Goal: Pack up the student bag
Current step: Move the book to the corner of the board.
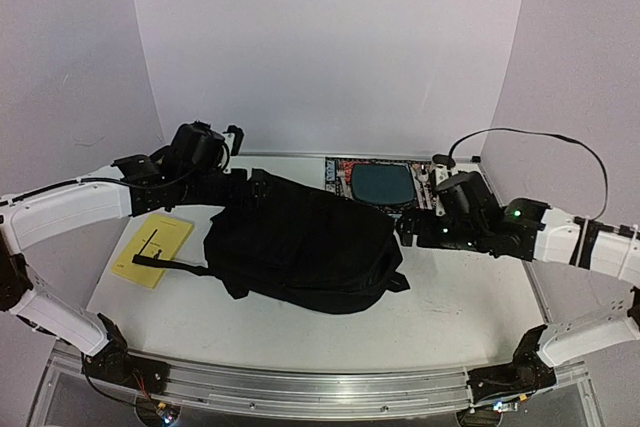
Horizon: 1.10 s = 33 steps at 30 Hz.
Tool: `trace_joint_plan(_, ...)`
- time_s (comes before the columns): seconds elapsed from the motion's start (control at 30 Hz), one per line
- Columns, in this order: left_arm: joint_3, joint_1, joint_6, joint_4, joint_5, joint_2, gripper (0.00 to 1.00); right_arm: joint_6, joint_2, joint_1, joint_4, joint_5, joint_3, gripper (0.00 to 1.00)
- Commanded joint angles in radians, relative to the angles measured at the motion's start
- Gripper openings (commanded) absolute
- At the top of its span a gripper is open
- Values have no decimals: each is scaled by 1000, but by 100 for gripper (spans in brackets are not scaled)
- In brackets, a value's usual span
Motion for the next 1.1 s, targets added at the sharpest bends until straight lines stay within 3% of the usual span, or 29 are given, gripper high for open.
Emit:
trace_joint_plan(0.0,45,102,32,-176,-99,-9,99,-65,-124,-1,-97,154,-40,98)
trace_joint_plan(0.3,35,468,97,-224,51,122,100,-120,-287,-1,-105,213,-92,98)
trace_joint_plan(0.53,122,698,135,-212,135,370,100,-153,-294,-1,-103,144,-106,98)
trace_joint_plan(0.87,276,889,193,-210,227,635,99,-226,-252,-1,-85,-34,-108,98)
trace_joint_plan(1.07,158,903,164,-208,286,641,98,-252,-223,-1,-43,-145,-108,98)
